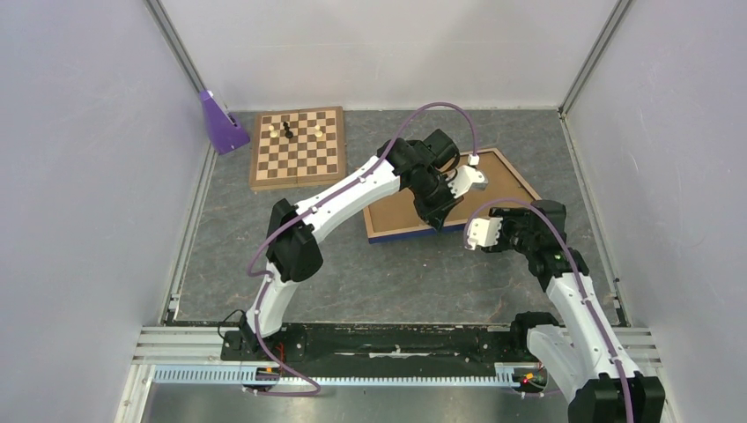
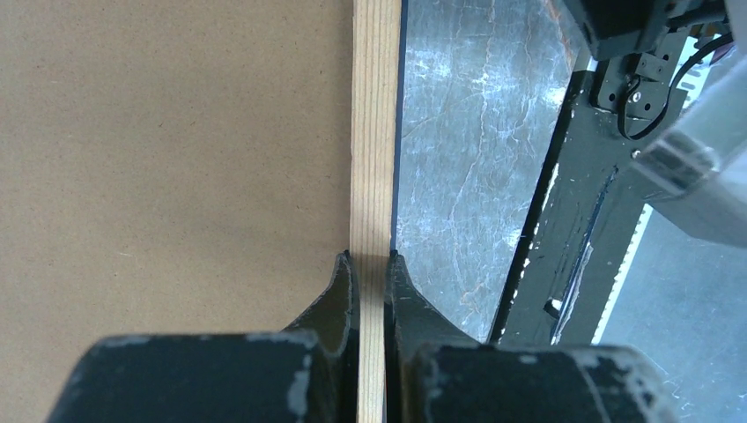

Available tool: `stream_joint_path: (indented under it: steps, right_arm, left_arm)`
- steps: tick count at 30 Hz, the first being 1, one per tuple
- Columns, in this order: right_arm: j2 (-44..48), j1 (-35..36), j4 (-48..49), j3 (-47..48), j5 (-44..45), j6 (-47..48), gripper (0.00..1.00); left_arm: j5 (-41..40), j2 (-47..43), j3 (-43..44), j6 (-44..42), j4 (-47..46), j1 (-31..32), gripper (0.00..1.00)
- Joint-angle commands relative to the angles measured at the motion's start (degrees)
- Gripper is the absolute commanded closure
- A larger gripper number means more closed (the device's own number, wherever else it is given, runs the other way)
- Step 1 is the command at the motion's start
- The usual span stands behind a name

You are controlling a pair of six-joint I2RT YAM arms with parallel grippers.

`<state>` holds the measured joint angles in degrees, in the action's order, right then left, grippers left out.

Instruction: Put the photo into the frame

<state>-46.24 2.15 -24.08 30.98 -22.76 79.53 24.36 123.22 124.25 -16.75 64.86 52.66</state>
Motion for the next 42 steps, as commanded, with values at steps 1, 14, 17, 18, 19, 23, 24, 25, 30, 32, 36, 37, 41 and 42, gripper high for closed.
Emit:
stream_joint_path:
  steps: [1, 14, 17, 18, 19, 23, 24, 25, 30, 32, 36, 37, 41, 42]
  right_arm:
    - [0.0, 0.32, 8.49, -2.57, 1.23, -1.6, 0.45]
    - [-1.66, 0.31, 3.04, 3.75, -1.5, -2.08, 0.76]
    - [-2.34, 0.32, -0.08, 7.06, -3.93, -3.01, 0.85]
    - [-2.59, 0.32, -0.74, 7.94, -4.39, -3.33, 0.87]
    - [-2.89, 0.32, -1.29, 8.88, -4.64, -3.61, 0.88]
    - [-4.21, 0.31, -4.29, 12.96, -5.35, -4.26, 0.91]
    - [-4.66, 0.31, -5.29, 14.35, -5.65, -4.58, 0.91]
    - [-5.09, 0.35, -6.25, 15.46, -6.09, -4.95, 0.91]
    - [-8.55, 0.31, -11.77, 22.24, -8.73, -6.99, 0.92]
    - [-9.83, 0.34, -13.61, 24.65, -9.58, -8.0, 0.93]
    - [-12.33, 0.31, -17.22, 29.41, -11.62, -9.93, 0.93]
    - [-12.59, 0.31, -17.56, 30.35, -11.91, -10.64, 0.93]
    - [-13.78, 0.31, -18.99, 33.97, -12.42, -12.56, 0.93]
    - [-14.03, 0.31, -19.43, 34.86, -12.41, -13.09, 0.93]
  left_arm:
    - [3.58, -1.57, 3.9, 1.02, -0.71, -0.55, 0.98]
    - [0.73, -3.22, 4.48, 0.12, -0.12, -1.42, 0.93]
    - [-2.0, -4.01, 5.66, -0.52, -0.14, -1.42, 0.67]
    - [-3.12, -4.4, 6.19, -0.89, -0.17, -1.42, 0.58]
    - [-4.26, -4.77, 6.58, -1.24, -0.37, -1.43, 0.53]
    - [-10.45, -7.85, 7.34, -3.45, -1.72, -1.47, 0.36]
    - [-11.67, -8.66, 7.26, -4.25, -2.17, -1.43, 0.33]
    - [-12.9, -9.69, 7.02, -5.06, -2.77, -1.42, 0.3]
    - [-16.03, -12.89, 6.71, -10.87, -3.38, -1.34, 0.2]
    - [-16.82, -13.5, 6.27, -14.1, -3.34, -1.29, 0.18]
    - [-17.51, -13.9, 5.24, -18.9, -3.41, -1.16, 0.17]
    - [-17.6, -13.9, 5.22, -19.94, -3.34, -1.08, 0.17]
    - [-19.16, -13.41, 4.95, -22.47, -3.55, -0.72, 0.16]
    - [-19.22, -13.28, 4.95, -22.8, -3.59, -0.72, 0.17]
